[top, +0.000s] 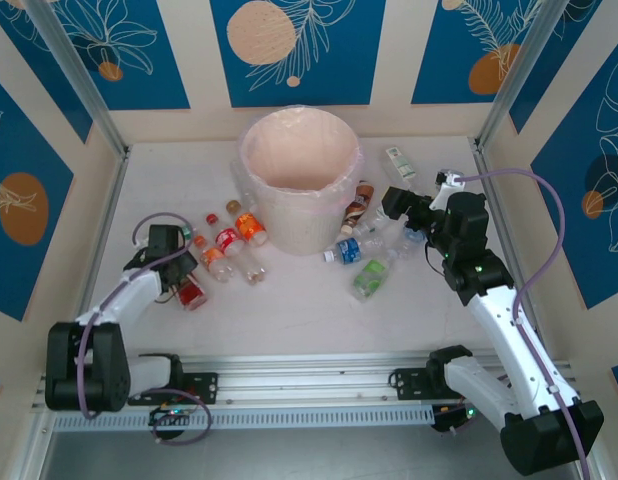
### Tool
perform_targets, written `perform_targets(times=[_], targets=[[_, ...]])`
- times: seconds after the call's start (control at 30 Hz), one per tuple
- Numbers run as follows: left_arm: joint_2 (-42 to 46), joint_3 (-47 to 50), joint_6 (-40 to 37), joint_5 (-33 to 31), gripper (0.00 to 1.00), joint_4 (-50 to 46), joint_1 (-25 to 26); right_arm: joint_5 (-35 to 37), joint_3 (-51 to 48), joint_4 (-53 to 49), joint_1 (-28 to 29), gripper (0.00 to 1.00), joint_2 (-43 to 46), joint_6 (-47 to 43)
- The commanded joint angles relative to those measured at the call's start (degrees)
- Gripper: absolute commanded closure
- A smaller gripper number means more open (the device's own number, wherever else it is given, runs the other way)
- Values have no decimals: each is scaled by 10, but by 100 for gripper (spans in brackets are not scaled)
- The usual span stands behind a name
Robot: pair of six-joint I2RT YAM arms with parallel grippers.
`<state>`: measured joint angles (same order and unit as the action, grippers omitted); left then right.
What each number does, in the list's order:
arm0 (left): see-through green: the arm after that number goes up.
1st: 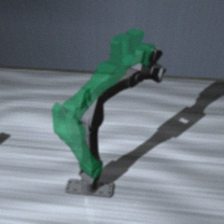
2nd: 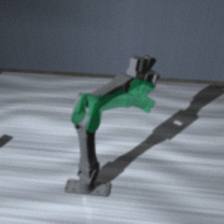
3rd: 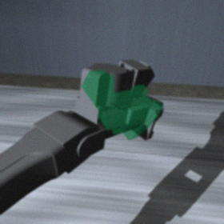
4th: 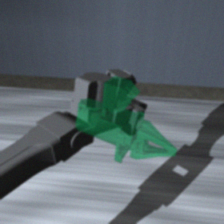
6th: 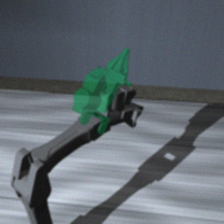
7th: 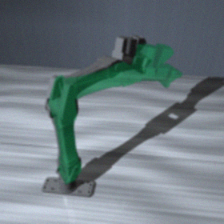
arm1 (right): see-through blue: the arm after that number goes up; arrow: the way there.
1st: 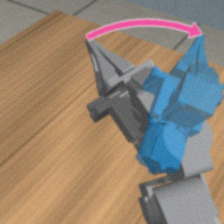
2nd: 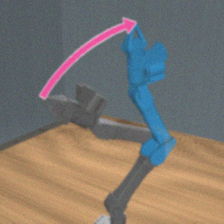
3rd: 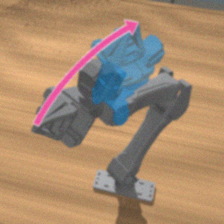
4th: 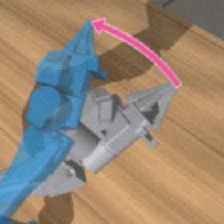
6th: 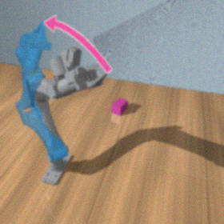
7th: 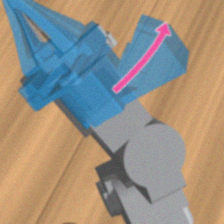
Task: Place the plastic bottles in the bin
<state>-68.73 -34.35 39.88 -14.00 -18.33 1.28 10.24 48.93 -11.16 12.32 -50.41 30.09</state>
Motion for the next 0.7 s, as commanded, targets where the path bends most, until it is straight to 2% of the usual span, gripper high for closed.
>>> perform_targets(times=[0.0,0.17,0.3,0.47,0.67], targets=[[60,10,-15,-11,53,-19,-7,-15,-9,11,-5,1,-6,17],[158,-3,-8,-43,57,-58,-4,-24,-7,14,-8,0,-15,26],[220,-7,46,5,58,-32,-4,-26,-16,30,-10,1,-18,40],[206,-50,81,73,60,16,8,-26,-26,63,-12,0,-19,63],[174,-116,79,98,60,120,56,-32,-30,102,-13,1,-25,66]])
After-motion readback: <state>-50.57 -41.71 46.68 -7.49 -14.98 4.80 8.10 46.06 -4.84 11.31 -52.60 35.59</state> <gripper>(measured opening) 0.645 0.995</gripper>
